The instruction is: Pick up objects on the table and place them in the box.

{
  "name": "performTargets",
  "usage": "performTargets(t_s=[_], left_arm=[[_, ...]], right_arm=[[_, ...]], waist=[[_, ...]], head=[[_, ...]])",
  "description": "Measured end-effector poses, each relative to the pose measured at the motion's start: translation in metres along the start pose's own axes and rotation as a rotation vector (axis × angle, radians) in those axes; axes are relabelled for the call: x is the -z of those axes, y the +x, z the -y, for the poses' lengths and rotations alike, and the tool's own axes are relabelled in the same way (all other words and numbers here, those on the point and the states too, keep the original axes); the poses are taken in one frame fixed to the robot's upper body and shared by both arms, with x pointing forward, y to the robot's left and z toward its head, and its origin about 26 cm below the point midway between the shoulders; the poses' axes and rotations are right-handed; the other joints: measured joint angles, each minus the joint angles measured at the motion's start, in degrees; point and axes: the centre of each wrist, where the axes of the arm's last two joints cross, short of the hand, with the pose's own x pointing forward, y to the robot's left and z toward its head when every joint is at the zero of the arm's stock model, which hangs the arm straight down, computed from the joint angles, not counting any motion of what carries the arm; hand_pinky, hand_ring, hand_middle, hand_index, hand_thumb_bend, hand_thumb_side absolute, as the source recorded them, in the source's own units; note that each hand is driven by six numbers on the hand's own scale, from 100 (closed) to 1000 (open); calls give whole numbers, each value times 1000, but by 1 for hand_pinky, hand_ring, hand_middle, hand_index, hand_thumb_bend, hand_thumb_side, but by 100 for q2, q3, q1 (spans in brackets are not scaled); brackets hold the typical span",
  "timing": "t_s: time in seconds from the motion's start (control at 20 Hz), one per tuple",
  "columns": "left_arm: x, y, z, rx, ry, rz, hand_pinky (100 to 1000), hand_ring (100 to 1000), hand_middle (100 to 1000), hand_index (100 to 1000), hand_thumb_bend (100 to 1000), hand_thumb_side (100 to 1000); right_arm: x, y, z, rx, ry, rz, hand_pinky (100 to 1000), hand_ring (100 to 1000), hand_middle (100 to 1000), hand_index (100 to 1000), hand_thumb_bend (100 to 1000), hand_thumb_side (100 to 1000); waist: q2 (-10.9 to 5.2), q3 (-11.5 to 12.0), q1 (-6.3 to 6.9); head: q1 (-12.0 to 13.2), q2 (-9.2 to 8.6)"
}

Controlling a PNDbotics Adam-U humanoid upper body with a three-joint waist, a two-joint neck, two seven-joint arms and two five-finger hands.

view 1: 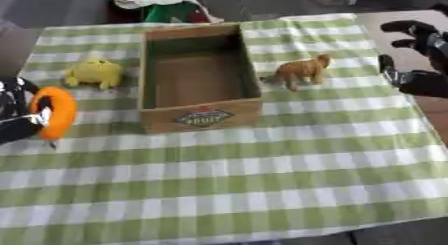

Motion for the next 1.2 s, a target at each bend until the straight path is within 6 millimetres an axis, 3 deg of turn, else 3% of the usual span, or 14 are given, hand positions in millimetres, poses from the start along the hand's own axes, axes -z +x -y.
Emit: performTargets(t_s=[0.2, 0.5, 0.7, 1.2], left_arm=[[14, 18, -19, 21, 82, 78, 615, 100, 252, 383, 100, 112], [18, 25, -22, 26, 85, 118, 618, 117, 264, 395, 100, 118], [34, 55, -25, 54, 58, 245, 618, 119, 265, 396, 100, 119], [82, 105, 0, 104, -64, 411, 626, 140, 286, 415, 100, 112]], right_arm=[[0, 0, 0, 0, 1, 0, 879, 1000, 884, 888, 100, 201], [3, 2, -4, 5, 18, 9, 879, 1000, 884, 888, 100, 202], [9, 6, -12, 13, 60, 37, 879, 1000, 882, 888, 100, 203], [21, 14, -22, 30, 135, 95, 881, 1000, 874, 880, 100, 205]], waist=[[-3, -3, 13], [-32, -108, -1], [-51, -297, -10], [-45, -497, 18]], head=[[0, 0], [59, 0], [195, 0], [360, 0]])
